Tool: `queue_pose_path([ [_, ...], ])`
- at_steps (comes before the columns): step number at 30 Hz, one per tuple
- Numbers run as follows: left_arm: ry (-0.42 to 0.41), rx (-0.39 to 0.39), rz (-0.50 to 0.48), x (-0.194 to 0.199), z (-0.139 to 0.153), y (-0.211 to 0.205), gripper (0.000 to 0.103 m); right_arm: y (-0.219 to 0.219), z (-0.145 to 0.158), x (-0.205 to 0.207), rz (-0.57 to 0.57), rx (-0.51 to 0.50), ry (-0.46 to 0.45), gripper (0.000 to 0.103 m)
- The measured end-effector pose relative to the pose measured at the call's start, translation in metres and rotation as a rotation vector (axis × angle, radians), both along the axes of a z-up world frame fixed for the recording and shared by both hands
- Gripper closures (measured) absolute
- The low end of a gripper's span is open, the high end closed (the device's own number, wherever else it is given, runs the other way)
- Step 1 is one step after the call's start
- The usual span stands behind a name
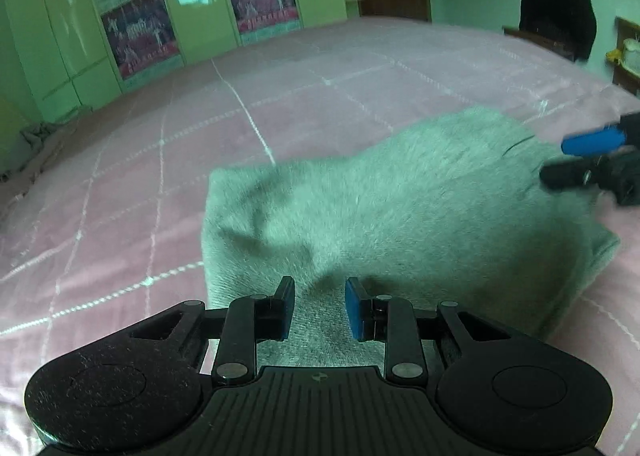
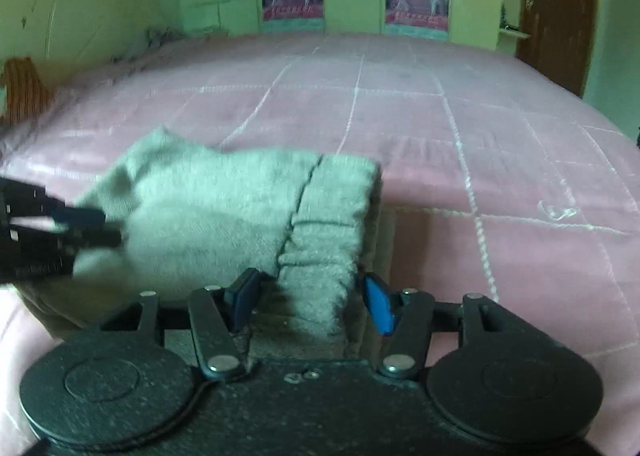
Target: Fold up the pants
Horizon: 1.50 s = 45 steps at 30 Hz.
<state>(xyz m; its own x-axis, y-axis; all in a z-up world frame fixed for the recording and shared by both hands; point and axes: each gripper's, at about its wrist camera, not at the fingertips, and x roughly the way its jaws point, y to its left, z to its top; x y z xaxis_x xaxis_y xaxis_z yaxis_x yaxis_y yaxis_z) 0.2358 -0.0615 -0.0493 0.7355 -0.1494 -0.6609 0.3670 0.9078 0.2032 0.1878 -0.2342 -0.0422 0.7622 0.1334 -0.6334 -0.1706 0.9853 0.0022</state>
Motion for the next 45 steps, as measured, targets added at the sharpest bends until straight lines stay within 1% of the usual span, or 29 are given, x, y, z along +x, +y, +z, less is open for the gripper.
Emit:
queue_pose_path([
  [2, -0.002, 0.005, -0.001, -0.004, 0.002, 0.000, 0.075, 0.001, 0.018, -0.017, 0.018, 0.042, -0.088, 0.047],
  [4, 0.013, 0.020, 0.001, -0.004, -0.004, -0.001, 0.075, 0.004, 0.021, -0.020, 0.024, 0.054, -0.114, 0.045],
  [5, 0.026, 0.022, 0.002, -0.005, -0.007, -0.001, 0.075, 0.007, 0.016, -0.017, 0.020, 0.022, -0.086, 0.045],
  [6, 0.031, 0.022, 0.004, -0.006, -0.010, -0.001, 0.075, 0.010, 0.007, -0.008, 0.007, -0.023, -0.021, 0.042],
  [7, 0.024, 0.024, 0.006, -0.010, -0.009, 0.001, 0.075, 0.011, -0.005, -0.001, 0.010, -0.040, 0.050, 0.042],
  [8, 0.014, 0.016, 0.007, -0.014, -0.006, 0.003, 0.075, 0.009, -0.013, 0.001, 0.017, -0.015, 0.089, 0.042],
  [9, 0.007, -0.008, 0.007, -0.018, -0.002, 0.008, 0.075, 0.007, -0.013, -0.001, 0.004, 0.013, 0.079, 0.041],
  [11, 0.006, -0.051, 0.024, -0.022, 0.003, 0.022, 0.074, 0.002, -0.002, -0.014, -0.004, 0.056, 0.009, 0.038],
  [12, -0.001, -0.071, 0.032, -0.025, 0.004, 0.031, 0.073, -0.003, 0.001, -0.019, -0.005, 0.090, -0.009, 0.035],
  [14, -0.012, -0.114, 0.067, -0.029, 0.005, 0.051, 0.042, -0.018, 0.005, -0.026, -0.013, 0.165, -0.032, 0.034],
  [15, -0.026, -0.132, 0.087, -0.029, 0.005, 0.060, 0.039, -0.029, 0.008, -0.029, -0.022, 0.200, -0.039, 0.034],
  [16, -0.036, -0.150, 0.101, -0.029, 0.003, 0.069, 0.039, -0.038, 0.011, -0.031, -0.038, 0.220, -0.049, 0.036],
  [17, -0.017, -0.161, 0.113, -0.024, -0.001, 0.076, 0.039, -0.043, 0.013, -0.034, -0.049, 0.226, -0.064, 0.038],
  [19, 0.041, -0.189, 0.146, -0.016, -0.013, 0.088, 0.039, -0.046, 0.018, -0.033, -0.056, 0.243, -0.090, 0.045],
  [22, 0.102, -0.279, 0.181, -0.007, -0.028, 0.098, 0.039, -0.043, 0.008, -0.020, -0.041, 0.280, -0.057, 0.049],
  [24, 0.121, -0.326, 0.195, -0.004, -0.033, 0.103, 0.039, -0.032, -0.009, -0.006, -0.027, 0.247, 0.023, 0.053],
  [26, 0.131, -0.357, 0.200, -0.002, -0.034, 0.109, 0.039, -0.025, -0.011, -0.008, 0.003, 0.222, -0.021, 0.056],
  [28, 0.110, -0.351, 0.196, -0.009, -0.032, 0.110, 0.039, -0.018, -0.007, -0.013, 0.017, 0.168, -0.055, 0.054],
  [29, 0.094, -0.349, 0.191, -0.013, -0.030, 0.111, 0.039, -0.018, -0.007, -0.014, 0.011, 0.171, -0.046, 0.054],
  [30, 0.086, -0.350, 0.185, -0.017, -0.029, 0.111, 0.039, -0.022, -0.007, -0.015, -0.004, 0.195, -0.026, 0.052],
  [32, 0.056, -0.343, 0.184, -0.025, -0.026, 0.114, 0.039, -0.030, -0.006, -0.024, -0.050, 0.249, -0.017, 0.042],
  [33, 0.040, -0.344, 0.182, -0.030, -0.024, 0.116, 0.039, -0.036, -0.007, -0.030, -0.075, 0.296, -0.012, 0.033],
  [35, 0.020, -0.354, 0.195, -0.040, -0.023, 0.124, 0.039, -0.043, -0.012, -0.038, -0.093, 0.380, 0.017, 0.033],
  [37, 0.026, -0.365, 0.209, -0.045, -0.025, 0.127, 0.039, -0.043, -0.020, -0.038, -0.105, 0.429, 0.058, 0.033],
  [40, 0.034, -0.380, 0.225, -0.046, -0.027, 0.132, 0.039, -0.050, -0.028, -0.030, -0.139, 0.559, 0.094, 0.033],
  [42, 0.037, -0.389, 0.234, -0.045, -0.028, 0.132, 0.039, -0.053, -0.032, -0.019, -0.152, 0.655, 0.107, 0.029],
  [43, 0.038, -0.388, 0.235, -0.045, -0.028, 0.132, 0.039, -0.052, -0.036, -0.012, -0.161, 0.686, 0.124, 0.041],
  [44, 0.038, -0.386, 0.234, -0.046, -0.028, 0.132, 0.039, -0.052, -0.039, -0.006, -0.168, 0.694, 0.136, 0.060],
  [45, 0.037, -0.382, 0.233, -0.047, -0.028, 0.131, 0.039, -0.051, -0.040, -0.003, -0.169, 0.693, 0.137, 0.064],
])
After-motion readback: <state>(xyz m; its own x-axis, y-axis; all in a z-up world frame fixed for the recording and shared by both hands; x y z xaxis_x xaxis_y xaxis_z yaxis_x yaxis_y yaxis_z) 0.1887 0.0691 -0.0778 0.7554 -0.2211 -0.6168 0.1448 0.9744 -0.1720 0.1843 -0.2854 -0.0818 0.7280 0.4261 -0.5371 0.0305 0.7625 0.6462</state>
